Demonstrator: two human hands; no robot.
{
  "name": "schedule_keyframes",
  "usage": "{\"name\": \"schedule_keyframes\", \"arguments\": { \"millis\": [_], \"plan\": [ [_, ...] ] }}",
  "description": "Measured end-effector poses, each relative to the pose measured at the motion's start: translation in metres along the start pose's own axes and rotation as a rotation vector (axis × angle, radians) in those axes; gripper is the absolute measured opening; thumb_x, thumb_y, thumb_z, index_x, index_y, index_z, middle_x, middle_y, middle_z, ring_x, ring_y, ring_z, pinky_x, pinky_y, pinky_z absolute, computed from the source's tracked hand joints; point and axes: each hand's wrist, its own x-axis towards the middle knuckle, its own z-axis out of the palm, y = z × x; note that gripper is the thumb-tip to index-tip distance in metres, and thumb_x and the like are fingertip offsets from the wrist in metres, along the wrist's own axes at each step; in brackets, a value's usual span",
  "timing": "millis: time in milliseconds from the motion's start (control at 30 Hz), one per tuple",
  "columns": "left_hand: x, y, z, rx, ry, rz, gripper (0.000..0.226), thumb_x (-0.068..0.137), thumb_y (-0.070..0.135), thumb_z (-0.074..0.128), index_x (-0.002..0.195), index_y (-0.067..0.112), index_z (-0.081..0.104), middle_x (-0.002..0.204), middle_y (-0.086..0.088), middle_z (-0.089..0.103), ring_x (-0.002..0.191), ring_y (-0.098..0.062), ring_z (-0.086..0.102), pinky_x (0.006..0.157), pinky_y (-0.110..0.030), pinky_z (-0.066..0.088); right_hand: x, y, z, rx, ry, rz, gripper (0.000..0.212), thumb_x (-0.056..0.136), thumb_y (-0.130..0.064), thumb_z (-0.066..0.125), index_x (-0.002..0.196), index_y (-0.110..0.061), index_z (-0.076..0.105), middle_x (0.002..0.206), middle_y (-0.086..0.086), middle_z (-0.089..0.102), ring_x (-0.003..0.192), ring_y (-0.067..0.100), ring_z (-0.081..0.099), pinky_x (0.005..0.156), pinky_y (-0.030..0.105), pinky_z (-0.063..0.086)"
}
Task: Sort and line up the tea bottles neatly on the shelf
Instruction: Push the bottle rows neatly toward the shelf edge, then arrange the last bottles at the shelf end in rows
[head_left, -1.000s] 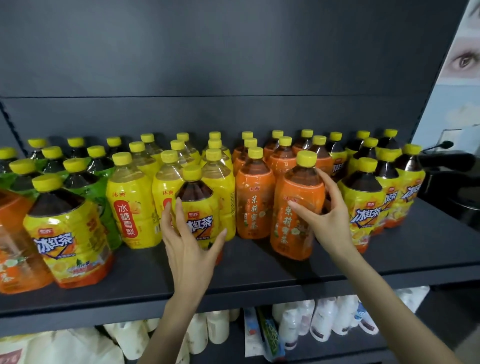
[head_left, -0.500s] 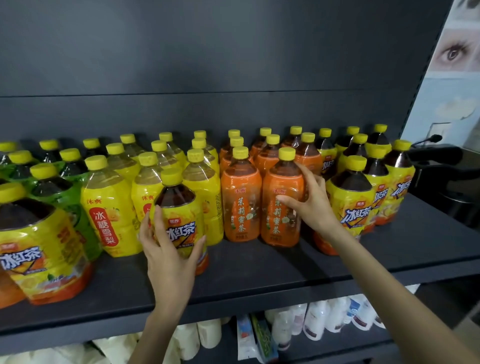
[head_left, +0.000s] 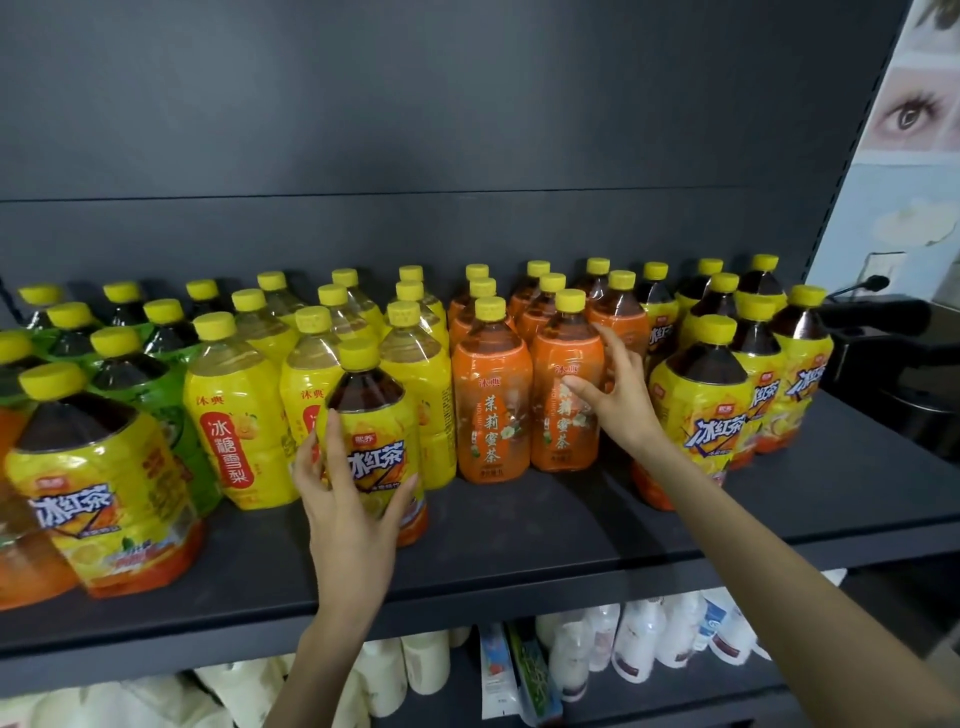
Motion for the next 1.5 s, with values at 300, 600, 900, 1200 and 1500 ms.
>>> {"name": "schedule_keyframes", "arguments": {
  "millis": [300,600,900,1200,1500],
  "plan": [
    [-0.014,-0.012,-0.048,-0.114,-0.233,-0.05,0.067,0.089,0.042,0.051,0.145,0.045,0.014,0.152,0.011,0.023,0.138,-0.017,0.03,0.105,-0.042,0.04,-0.032,-0.007,0.021,-0.016,0.059,0.077,0.083,0.091,-0.038,0.058,0.152,-0.026,0.003,0.154,0.01,0.018,0.142,0.027,0.021,0.113,0.05,0.028],
    [-0.016,-0.038,-0.121,0.364,-0.234,0.02,0.046,0.094,0.033,0.047,0.137,0.017,0.047,0.119,-0.009,0.061,0.107,-0.032,0.058,0.074,-0.042,0.048,-0.115,-0.035,0.03,-0.541,-0.018,-0.043,0.058,0.096,-0.047,0.042,0.142,-0.013,0.034,0.137,0.01,0.047,0.122,0.031,0.047,0.09,0.046,0.046],
    [-0.028,-0.061,-0.209,0.631,-0.095,-0.088,0.035,0.092,0.034,0.05,0.12,0.016,0.061,0.105,-0.011,0.066,0.084,-0.04,0.063,0.057,-0.04,0.048,-0.171,-0.055,0.031,-0.708,0.004,-0.315,0.05,0.094,-0.048,0.036,0.119,-0.012,0.059,0.099,0.005,0.068,0.087,0.028,0.064,0.064,0.037,0.051],
    [-0.052,-0.092,-0.283,0.728,-0.03,-0.277,0.05,0.091,0.048,0.035,0.128,0.021,0.055,0.116,-0.007,0.063,0.094,-0.036,0.061,0.066,-0.042,0.046,-0.204,-0.081,0.071,-0.623,-0.129,-0.408,0.042,0.093,-0.041,0.047,0.12,-0.011,0.06,0.107,0.006,0.068,0.089,0.029,0.065,0.061,0.031,0.044],
    [0.01,-0.156,-0.327,0.693,-0.087,-0.223,0.043,0.095,0.042,0.04,0.132,0.021,0.051,0.115,0.0,0.063,0.099,-0.028,0.061,0.062,-0.035,0.044,-0.197,-0.149,0.183,-0.449,-0.121,-0.416,0.047,0.091,-0.047,0.041,0.124,-0.018,0.056,0.114,-0.002,0.063,0.102,0.02,0.061,0.068,0.031,0.047]
  ]
}}
